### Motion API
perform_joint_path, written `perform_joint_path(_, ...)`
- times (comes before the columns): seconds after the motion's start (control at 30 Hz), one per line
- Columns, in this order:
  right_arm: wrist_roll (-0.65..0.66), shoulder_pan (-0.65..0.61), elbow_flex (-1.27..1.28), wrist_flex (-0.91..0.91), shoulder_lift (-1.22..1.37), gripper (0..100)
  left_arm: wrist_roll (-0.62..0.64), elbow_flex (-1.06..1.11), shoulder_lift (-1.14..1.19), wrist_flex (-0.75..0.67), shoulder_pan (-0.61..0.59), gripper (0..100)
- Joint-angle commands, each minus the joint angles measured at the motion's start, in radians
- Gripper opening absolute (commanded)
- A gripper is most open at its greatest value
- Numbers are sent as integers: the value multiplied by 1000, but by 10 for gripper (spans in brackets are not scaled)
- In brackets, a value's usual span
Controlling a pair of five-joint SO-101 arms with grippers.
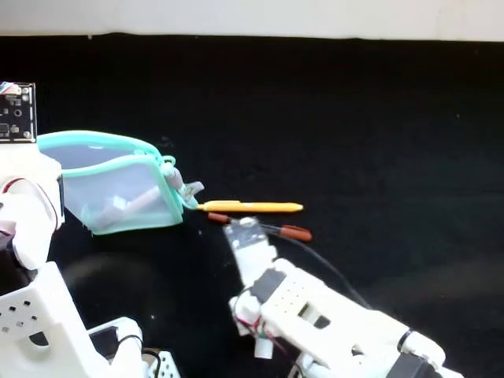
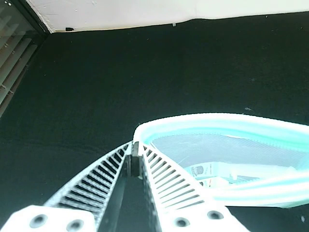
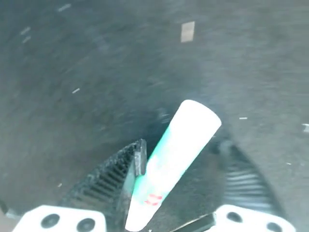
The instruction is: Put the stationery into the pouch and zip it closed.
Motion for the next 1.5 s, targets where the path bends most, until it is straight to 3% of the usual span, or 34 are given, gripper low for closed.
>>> perform_joint_path(0.0, 9, 96, 2, -15, -10, 8, 5, 48, 12, -2, -15, 7)
perform_joint_path(0.17, 9, 168, -4, -33, -13, 6, 5, 48, 12, -2, -15, 7)
perform_joint_path(0.4, 12, 302, -99, -208, -22, 6, 5, 50, 12, 0, -15, 7)
perform_joint_path(0.7, 115, 386, -650, -219, -22, 6, 5, 50, 13, -2, -13, 7)
perform_joint_path(0.87, 115, 384, -909, -429, -19, 6, 5, 51, 13, -2, -10, 7)
perform_joint_path(1.1, 115, 194, -941, -733, -13, 6, 5, 51, 13, 2, -8, 7)
perform_joint_path(1.47, 114, 24, -865, -963, 8, 6, 2, 51, 13, 6, -7, 7)
